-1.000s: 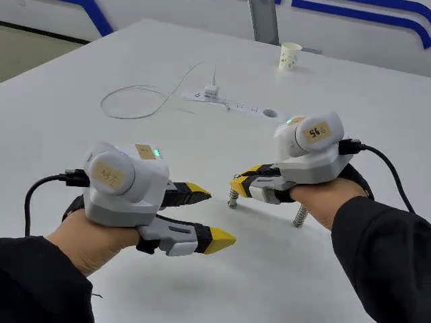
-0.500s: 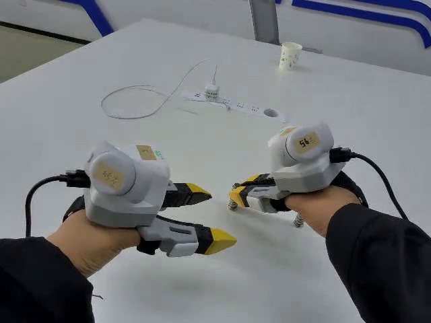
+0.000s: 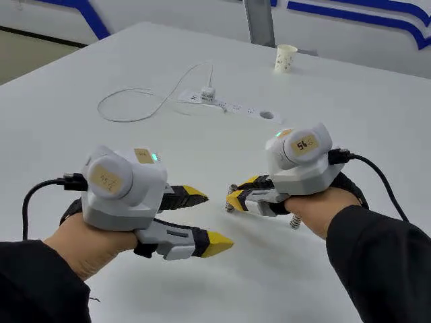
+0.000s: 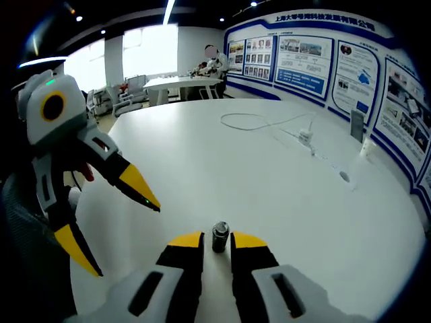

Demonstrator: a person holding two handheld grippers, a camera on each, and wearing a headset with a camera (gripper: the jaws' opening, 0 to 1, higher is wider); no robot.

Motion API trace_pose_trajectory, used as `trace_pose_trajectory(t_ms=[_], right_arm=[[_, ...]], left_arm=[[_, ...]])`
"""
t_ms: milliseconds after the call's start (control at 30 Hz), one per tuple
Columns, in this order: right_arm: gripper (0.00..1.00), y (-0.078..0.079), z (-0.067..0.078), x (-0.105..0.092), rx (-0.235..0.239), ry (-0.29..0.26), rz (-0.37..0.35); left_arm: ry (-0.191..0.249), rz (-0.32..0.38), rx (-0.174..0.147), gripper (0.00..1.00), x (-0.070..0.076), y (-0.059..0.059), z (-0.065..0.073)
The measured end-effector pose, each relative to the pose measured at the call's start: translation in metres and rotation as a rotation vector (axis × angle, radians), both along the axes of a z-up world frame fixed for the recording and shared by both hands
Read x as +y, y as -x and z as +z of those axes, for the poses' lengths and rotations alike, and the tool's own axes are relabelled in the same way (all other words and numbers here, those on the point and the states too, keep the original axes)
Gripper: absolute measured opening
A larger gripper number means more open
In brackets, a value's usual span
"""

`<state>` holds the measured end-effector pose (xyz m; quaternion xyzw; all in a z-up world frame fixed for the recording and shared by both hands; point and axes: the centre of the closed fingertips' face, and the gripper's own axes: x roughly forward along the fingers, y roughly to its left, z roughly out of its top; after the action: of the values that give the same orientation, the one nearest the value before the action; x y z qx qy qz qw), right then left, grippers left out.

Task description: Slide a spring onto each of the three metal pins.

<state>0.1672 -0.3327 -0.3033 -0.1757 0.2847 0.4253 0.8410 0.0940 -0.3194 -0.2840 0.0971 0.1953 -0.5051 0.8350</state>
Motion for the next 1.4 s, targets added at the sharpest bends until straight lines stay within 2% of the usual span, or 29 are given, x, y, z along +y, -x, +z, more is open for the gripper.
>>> trace_pose_trajectory(t_ms=[367,600,1400], right_arm=[[0.21,0.016,0.018,-0.005,-0.037,-0.019,0.002],[0.22,0.032,0.021,-0.009,-0.047,-0.019,0.012],[0.27,0.074,0.028,-0.050,-0.068,-0.036,-0.041]], left_arm=[[0.002,-0.002,-0.002,0.55,-0.001,0.000,0.001],[0.005,-0.002,-0.004,0.56,-0.001,0.001,0.002],[0.005,-0.018,-0.001,0.58,-0.007,0.007,0.004]])
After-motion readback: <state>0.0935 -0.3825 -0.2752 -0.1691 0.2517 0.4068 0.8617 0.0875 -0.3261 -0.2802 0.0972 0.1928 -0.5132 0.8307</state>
